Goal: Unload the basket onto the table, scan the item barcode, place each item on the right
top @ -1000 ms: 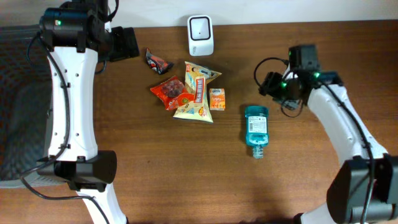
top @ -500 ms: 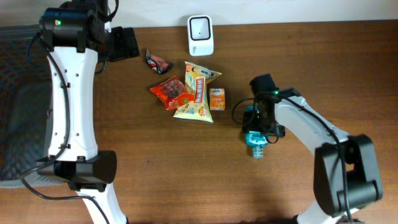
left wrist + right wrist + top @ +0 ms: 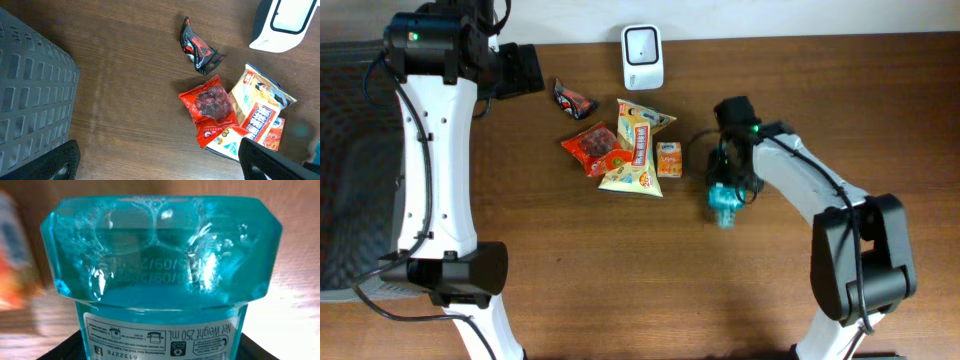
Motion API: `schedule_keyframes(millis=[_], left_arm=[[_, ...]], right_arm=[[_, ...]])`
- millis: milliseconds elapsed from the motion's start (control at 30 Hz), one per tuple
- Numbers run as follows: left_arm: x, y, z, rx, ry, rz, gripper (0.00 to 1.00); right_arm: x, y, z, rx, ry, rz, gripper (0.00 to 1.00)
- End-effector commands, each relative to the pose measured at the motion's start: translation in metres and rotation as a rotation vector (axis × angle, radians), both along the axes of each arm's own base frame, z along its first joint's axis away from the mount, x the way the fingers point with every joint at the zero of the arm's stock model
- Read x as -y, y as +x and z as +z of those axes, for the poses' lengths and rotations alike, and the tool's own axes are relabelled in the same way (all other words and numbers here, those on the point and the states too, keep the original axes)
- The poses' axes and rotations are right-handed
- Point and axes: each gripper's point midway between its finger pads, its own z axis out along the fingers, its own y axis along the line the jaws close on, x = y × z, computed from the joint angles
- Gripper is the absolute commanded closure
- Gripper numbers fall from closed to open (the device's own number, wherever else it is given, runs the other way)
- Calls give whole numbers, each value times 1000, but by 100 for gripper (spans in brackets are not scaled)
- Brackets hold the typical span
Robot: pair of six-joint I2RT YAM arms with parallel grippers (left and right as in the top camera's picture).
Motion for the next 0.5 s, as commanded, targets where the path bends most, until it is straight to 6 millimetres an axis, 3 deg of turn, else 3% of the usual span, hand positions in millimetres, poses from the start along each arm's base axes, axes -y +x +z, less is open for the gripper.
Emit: schedule_keyframes(millis=[0, 167, 300, 333, 400, 467], left_arm=[[3, 0, -1, -3, -9, -1, 1], [3, 0, -1, -3, -9, -1, 1], [3, 0, -1, -3, -9, -1, 1], [3, 0, -1, -3, -9, -1, 1], [3, 0, -1, -3, -9, -1, 1], [3, 0, -1, -3, -9, -1, 1]], right_arm=[[-2, 15, 18, 57, 3, -6, 42], [-4, 21, 18, 83, 10, -6, 41], [-13, 18, 5, 47, 53, 7, 40], [-17, 18, 1, 39, 75, 13, 36], [-18, 17, -1, 31, 80, 14, 13], [-16, 18, -1, 35, 69, 12, 5]])
